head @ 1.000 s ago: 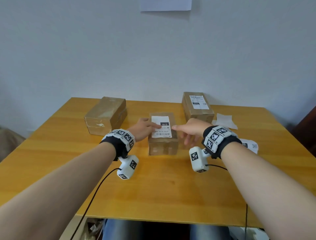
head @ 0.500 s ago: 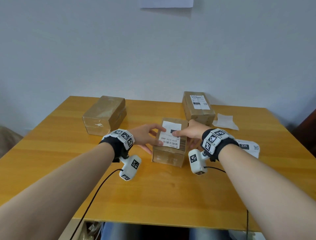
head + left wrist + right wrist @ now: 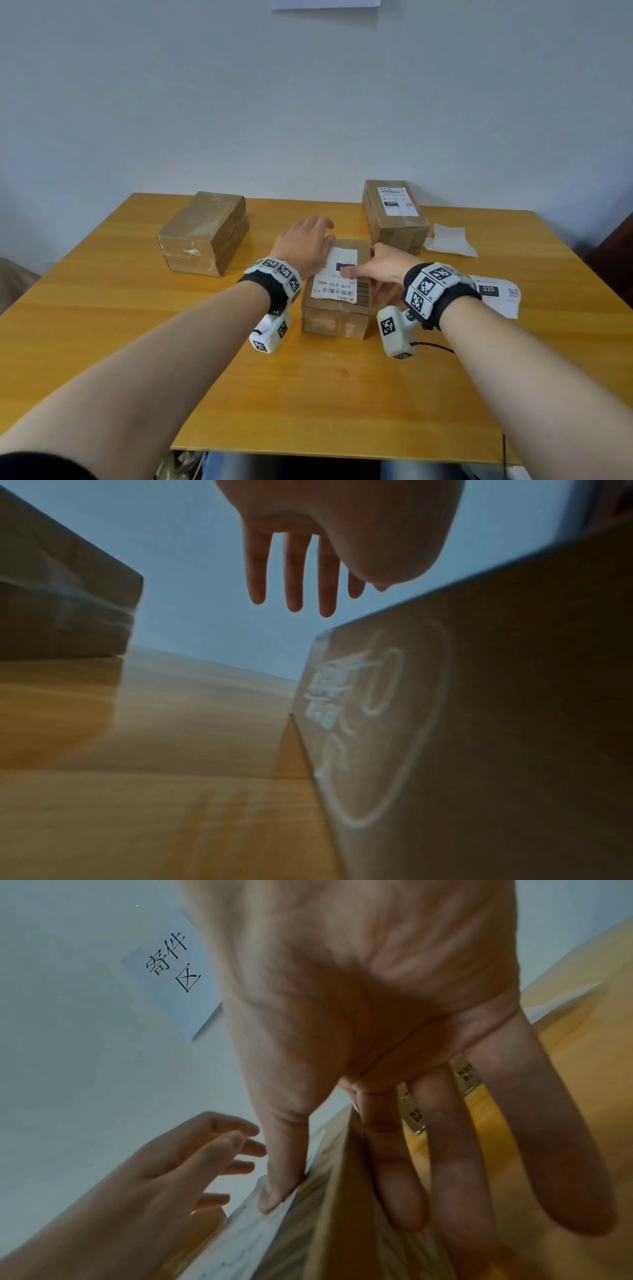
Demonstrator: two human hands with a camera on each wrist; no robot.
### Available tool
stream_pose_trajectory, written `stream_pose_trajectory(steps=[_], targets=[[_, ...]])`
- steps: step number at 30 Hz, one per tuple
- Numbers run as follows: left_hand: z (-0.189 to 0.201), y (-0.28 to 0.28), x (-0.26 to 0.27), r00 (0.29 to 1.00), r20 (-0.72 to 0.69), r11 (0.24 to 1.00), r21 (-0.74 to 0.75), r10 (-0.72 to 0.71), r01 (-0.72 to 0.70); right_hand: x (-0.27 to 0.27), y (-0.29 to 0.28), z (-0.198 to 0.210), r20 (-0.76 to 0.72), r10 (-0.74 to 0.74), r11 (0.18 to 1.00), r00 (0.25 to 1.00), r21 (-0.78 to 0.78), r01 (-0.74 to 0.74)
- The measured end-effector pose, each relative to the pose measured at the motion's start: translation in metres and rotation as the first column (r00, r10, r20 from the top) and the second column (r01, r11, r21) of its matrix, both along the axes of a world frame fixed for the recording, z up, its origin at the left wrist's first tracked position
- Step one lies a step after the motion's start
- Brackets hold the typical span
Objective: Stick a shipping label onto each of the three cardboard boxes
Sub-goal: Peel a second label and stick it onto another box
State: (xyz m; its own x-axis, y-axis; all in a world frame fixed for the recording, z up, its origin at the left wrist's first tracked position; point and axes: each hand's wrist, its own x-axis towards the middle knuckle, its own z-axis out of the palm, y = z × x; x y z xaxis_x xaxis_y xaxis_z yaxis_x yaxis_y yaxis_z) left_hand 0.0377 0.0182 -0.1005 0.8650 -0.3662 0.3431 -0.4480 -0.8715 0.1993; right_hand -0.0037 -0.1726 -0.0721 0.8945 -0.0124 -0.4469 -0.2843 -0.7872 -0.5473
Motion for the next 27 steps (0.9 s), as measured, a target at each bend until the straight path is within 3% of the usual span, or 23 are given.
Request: stream_pose_trajectory(steps=[7,14,20,27], targets=[[-0.001,-0.020,0.001,0.986,-0.146,0.997,-0.029,-0.079,0.075,-0.003,0.001,-0.004,-0.021,0.000,0.999,1.000,0.042,0.000],[0.002,-0.011,0.005,0.994,-0.050,0.989,0.101,-0.099,0.103,-0.006,0.000,-0.004,-0.020,0.016,0.996,1.000,0.084,-0.015],[-0.004,-0.020,0.002,0.982,-0.160,0.992,-0.093,-0.102,0.088,-0.006,0.000,-0.007,-0.038,0.017,0.995,0.999,0.103,-0.013],[-0.014,-0.012,-0.002,0.955,-0.267,0.980,-0.182,-0.128,0.081,-0.015,0.003,-0.005,-0.051,0.026,0.990,0.998,0.143,-0.018]])
